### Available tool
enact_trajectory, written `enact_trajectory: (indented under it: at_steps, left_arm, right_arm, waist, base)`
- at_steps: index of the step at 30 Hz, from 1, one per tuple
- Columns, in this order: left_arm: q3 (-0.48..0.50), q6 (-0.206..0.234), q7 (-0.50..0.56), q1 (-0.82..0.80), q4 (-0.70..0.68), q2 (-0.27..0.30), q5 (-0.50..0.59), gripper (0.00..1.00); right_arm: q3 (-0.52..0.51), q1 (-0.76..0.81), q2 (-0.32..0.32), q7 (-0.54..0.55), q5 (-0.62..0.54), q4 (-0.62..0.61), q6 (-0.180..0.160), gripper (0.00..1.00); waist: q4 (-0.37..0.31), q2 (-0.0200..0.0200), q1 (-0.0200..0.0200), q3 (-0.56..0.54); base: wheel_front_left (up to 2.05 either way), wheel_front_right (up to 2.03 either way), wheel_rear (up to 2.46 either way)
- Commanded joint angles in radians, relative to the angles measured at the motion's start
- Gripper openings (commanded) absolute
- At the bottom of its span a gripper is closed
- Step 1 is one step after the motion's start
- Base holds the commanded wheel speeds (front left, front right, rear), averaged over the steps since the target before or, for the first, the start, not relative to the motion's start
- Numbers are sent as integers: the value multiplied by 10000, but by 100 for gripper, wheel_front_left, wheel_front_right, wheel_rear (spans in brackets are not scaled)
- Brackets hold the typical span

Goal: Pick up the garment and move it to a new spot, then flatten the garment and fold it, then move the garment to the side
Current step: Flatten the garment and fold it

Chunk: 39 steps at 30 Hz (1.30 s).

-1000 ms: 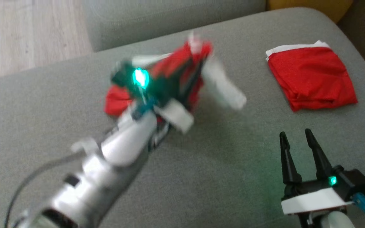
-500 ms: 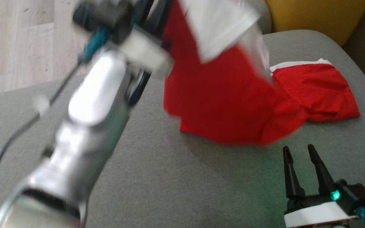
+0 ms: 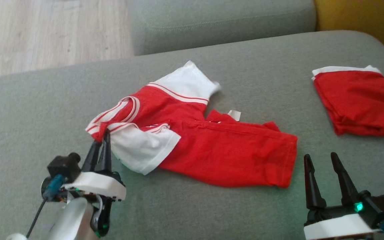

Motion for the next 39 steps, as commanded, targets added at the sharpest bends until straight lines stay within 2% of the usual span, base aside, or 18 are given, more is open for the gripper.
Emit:
enact_trajectory:
  at_steps: [1,2,3,6,7,8,16,20,23,28,31,34,39]
  left_arm:
    - [633,68,-55,-230,-551,19,87,31]
    - [784,48,-55,-104,-720,-98,200,32]
    - [948,33,-55,-11,-859,-242,286,39]
    - [1147,-23,-55,43,-1104,-481,594,40]
    - [1246,-32,-55,32,-1222,-587,776,46]
    - [1330,1,-55,13,-1327,-674,1006,100]
    - [1599,255,-55,856,-2409,-1039,2321,100]
    - [1129,13,-55,2026,-2620,-1061,1573,100]
    - [303,-184,-55,2511,-2033,-1063,1208,100]
    - [-678,-145,-55,1965,-605,-1065,1925,100]
    - [-902,74,-55,1378,163,-1065,2497,100]
    - [-813,301,-55,832,918,-1066,2570,100]
    - [-714,268,-55,642,1240,-1066,2407,100]
  right_arm:
    - [253,-276,-50,-53,-66,-342,65,100]
    - [272,-300,-50,-53,-61,-336,65,100]
    - [292,-325,-49,-53,-61,-323,65,100]
    - [319,-371,-49,-53,-57,-296,65,100]
    - [356,-402,-49,-53,-65,-277,65,100]
    - [384,-439,-49,-53,-73,-263,65,100]
    - [406,-543,-65,-53,-74,-225,65,100]
    - [388,-405,-64,-53,-63,-186,65,100]
    - [377,-338,-62,-53,-57,-181,65,100]
    - [457,-407,-59,-53,-39,-193,65,100]
    - [530,-498,-88,-53,-42,-205,65,100]
    - [557,-555,-183,-53,-57,-197,65,100]
    - [534,-559,-205,-53,-70,-177,65,100]
  waist:
    - [252,0,0,249]
    - [333,0,0,323]
    - [412,0,0,385]
    - [560,0,0,477]
    - [614,0,0,509]
    - [651,0,0,530]
    - [762,0,0,454]
    - [773,0,0,298]
    - [788,0,0,231]
    - [783,0,0,301]
    - [708,0,0,398]
    - [511,0,0,462]
    - [292,0,0,450]
  base:
    - [0,0,0]
    - [0,0,0]
    - [0,0,0]
    - [0,0,0]
    - [0,0,0]
    - [0,0,0]
    - [0,0,0]
    - [0,0,0]
    - [0,0,0]
    - [0,0,0]
    - [0,0,0]
    - [0,0,0]
    - [0,0,0]
